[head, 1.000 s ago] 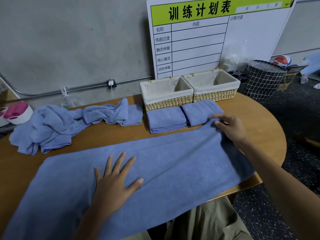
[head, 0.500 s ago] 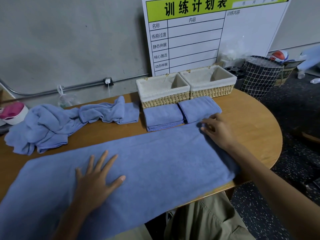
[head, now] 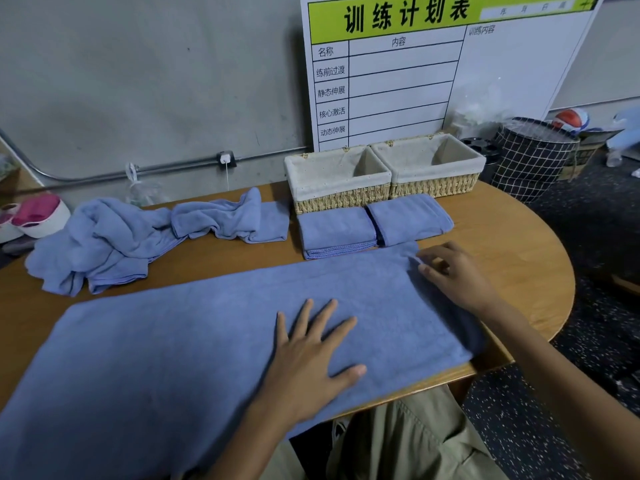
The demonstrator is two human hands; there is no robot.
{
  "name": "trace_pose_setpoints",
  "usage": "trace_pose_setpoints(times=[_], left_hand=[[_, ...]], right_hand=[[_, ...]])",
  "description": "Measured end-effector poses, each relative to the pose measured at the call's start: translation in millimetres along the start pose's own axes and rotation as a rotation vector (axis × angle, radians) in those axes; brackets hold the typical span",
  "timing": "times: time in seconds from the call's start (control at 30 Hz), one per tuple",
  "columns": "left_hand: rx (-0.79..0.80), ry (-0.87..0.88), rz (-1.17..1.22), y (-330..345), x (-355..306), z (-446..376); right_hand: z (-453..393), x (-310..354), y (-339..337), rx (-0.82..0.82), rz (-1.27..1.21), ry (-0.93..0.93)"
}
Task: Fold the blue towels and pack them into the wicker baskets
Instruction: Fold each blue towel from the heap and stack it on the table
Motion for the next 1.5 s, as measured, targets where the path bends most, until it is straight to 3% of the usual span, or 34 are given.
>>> trace_pose_setpoints(times=[0.27,0.53,0.63,0.77,0.83,0.97,1.13,1.27,1.4,1.5], left_hand=[[-0.009,-0.06,0.033,-1.1,-1.6,-3.6],[-0.009,-0.096,0.028,-1.4,-3.5,-9.6],[-0.009,-0.095,0.037,-1.1,-3.1,-9.8],[-0.014,-0.092,0.039,-0.5,-3.8,-11.2],[-0.024,-0.09,0.047,-0.3,-3.6,-10.9],[-0.017,-0.101,0.04,0.3,-3.2,-10.7],[-0.018,-0.101,0.036,-0.8,-4.5,-10.3],[-0.024,-0.099,0.039,0.0,-3.8,-9.4],[-0.013,-0.102,0.043,-1.5,-5.0,-9.4],[-0.012,-0.102,0.06,-1.5,-4.0,-9.3]], right_hand=[[28.2,4.9,-18.7,0.074,-0.121,0.056],[47.6,27.2,-35.7,0.294,-0.554,-0.097],[52.8,28.6,-45.9,0.204,-0.596,-0.074],[50.3,30.4,-69.3,-0.13,-0.705,0.065],[46.7,28.1,-73.0,-0.114,-0.629,0.085],[52.4,20.1,-57.5,0.164,-0.354,0.045],[60.1,34.7,-46.8,0.329,-0.592,-0.006],[58.0,38.1,-44.8,0.294,-0.71,-0.035],[51.5,38.7,-54.3,0.104,-0.782,0.041],[50.7,26.2,-52.4,0.145,-0.594,0.01]])
Point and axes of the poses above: each hand's wrist, its own z-axis away from the middle knuckle, its own y-axis out of the palm, x = y × z, the point moved 3 cm from there along -z, towards the middle knuckle, and after that the axes turned 13 degrees about -y, right-handed, at the moved point
